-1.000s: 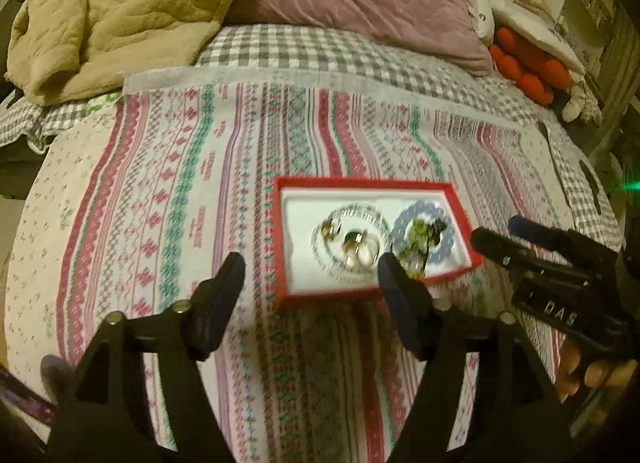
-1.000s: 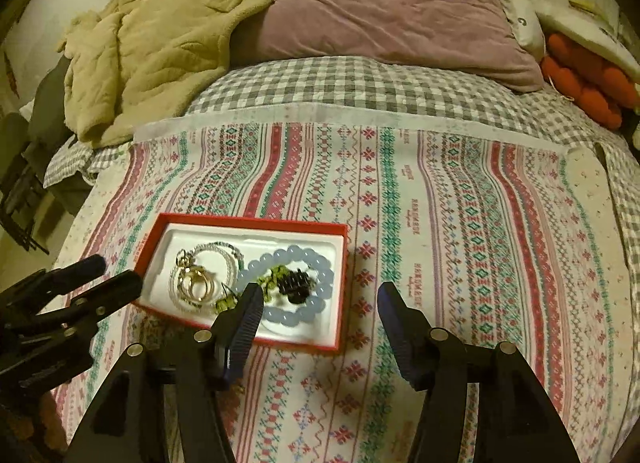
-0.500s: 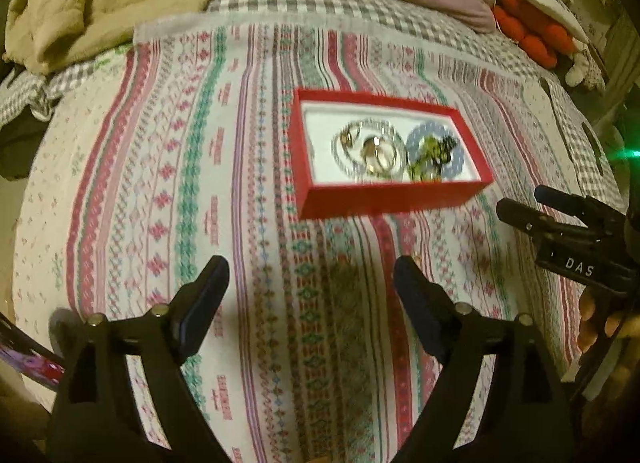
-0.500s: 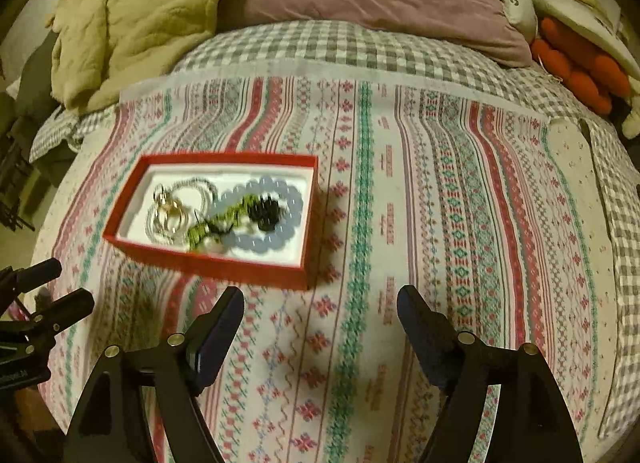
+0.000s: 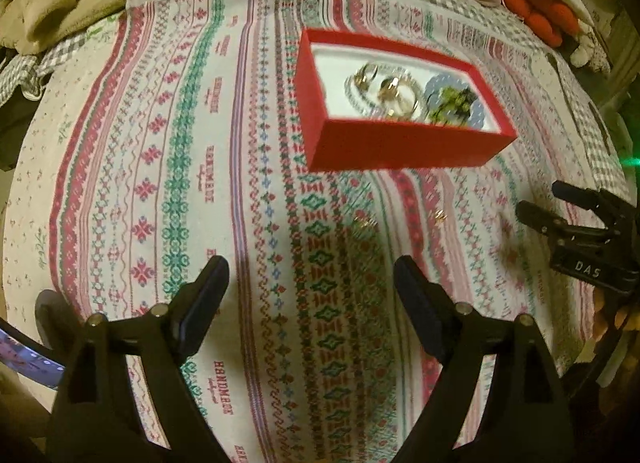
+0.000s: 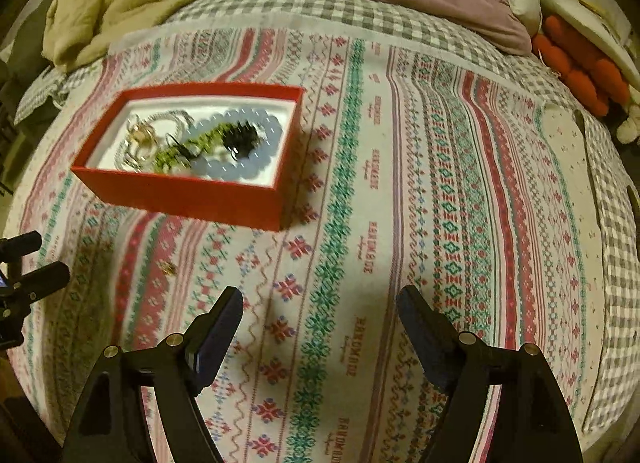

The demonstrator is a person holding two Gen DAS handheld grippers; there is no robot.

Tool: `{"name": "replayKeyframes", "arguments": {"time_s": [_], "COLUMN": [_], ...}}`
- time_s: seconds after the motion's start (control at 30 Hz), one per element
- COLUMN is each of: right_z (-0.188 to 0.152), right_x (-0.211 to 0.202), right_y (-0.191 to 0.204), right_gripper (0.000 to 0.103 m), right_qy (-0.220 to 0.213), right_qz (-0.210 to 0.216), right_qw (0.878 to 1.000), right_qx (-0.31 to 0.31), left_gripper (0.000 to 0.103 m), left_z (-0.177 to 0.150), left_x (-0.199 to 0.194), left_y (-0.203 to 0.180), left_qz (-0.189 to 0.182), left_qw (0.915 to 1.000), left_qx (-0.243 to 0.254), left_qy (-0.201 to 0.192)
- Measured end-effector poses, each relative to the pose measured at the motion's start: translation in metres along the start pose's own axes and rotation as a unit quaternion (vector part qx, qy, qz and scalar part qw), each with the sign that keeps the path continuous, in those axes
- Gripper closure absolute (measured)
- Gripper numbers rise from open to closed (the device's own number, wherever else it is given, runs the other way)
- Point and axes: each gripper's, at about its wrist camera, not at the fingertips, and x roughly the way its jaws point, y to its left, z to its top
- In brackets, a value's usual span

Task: Organize jewelry
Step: 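Move both tools back from the box to the remaining earrings, then grasp a small gold earring with the right tool while the left tool grasps another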

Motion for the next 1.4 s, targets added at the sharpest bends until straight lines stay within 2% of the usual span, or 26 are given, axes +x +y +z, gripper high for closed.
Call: {"name": "replayKeyframes", "arguments": {"time_s": [0.23, 0.3, 0.33, 0.4, 0.43, 0.5, 0.6, 0.77, 0.83, 0.9, 0.97, 1.1, 1.2, 1.33, 1.4], "right_z": [-0.013, -0.016, -0.017, -0.018, -0.019, -0.021, -0.023, -0.022, -0.021, -0.019, -0.017, -0.019, -0.020, -0.023, -0.024], "right_x": [0.028, 0.033, 0.034, 0.035, 0.037, 0.043, 0.046, 0.046, 0.046, 0.047, 0.046, 0.045, 0.043, 0.040, 0.038], "right_y": [-0.010, -0.015, -0.017, -0.019, -0.019, -0.022, -0.027, -0.027, -0.028, -0.029, -0.027, -0.025, -0.023, -0.016, -0.011], "right_gripper": [0.022, 0.020, 0.017, 0.014, 0.010, 0.000, 0.000, 0.000, 0.000, 0.000, 0.000, 0.000, 0.000, 0.000, 0.000], "right_qy": [0.037, 0.039, 0.037, 0.030, 0.027, 0.023, 0.020, 0.022, 0.025, 0.029, 0.032, 0.032, 0.033, 0.032, 0.031], "right_qz": [-0.012, -0.003, -0.004, -0.008, -0.011, -0.024, -0.002, -0.008, -0.008, -0.011, -0.015, -0.012, -0.009, -0.005, 0.001], "right_qw": [0.999, 0.999, 0.999, 0.999, 1.000, 0.999, 0.999, 0.999, 0.999, 0.999, 0.999, 0.999, 0.999, 0.999, 0.999], "right_qx": [0.005, 0.019, 0.020, 0.014, 0.011, 0.012, 0.026, 0.024, 0.025, 0.027, 0.029, 0.034, 0.036, 0.032, 0.026], "left_gripper": [0.018, 0.017, 0.016, 0.003, 0.000, 0.000, 0.000, 0.000, 0.005, 0.019, 0.029, 0.054, 0.063, 0.069, 0.077], "left_z": [-0.014, -0.018, -0.020, -0.024, -0.027, -0.032, -0.036, -0.029, -0.027, -0.024, -0.021, -0.012, -0.009, -0.007, -0.005], "left_x": [0.020, 0.021, 0.022, 0.024, 0.026, 0.028, 0.028, 0.030, 0.029, 0.028, 0.028, 0.029, 0.031, 0.034, 0.035], "left_y": [0.005, 0.003, 0.001, -0.002, -0.003, -0.005, -0.007, -0.010, -0.013, -0.019, -0.026, -0.032, -0.035, -0.037, -0.039], "left_qz": [0.013, 0.024, 0.028, 0.034, 0.036, 0.041, 0.038, 0.025, 0.019, 0.009, -0.001, -0.032, -0.047, -0.053, -0.054], "left_qw": [0.9998, 0.9992, 0.9987, 0.9974, 0.9970, 0.9948, 0.9923, 0.9912, 0.9910, 0.9897, 0.9881, 0.9868, 0.9861, 0.9853, 0.9851], "left_qx": [0.012, 0.027, 0.034, 0.054, 0.060, 0.077, 0.090, 0.102, 0.103, 0.109, 0.118, 0.127, 0.132, 0.138, 0.140], "left_qy": [-0.004, -0.020, -0.025, -0.034, -0.035, -0.052, -0.076, -0.081, -0.084, -0.093, -0.099, -0.095, -0.089, -0.086, -0.084]}}
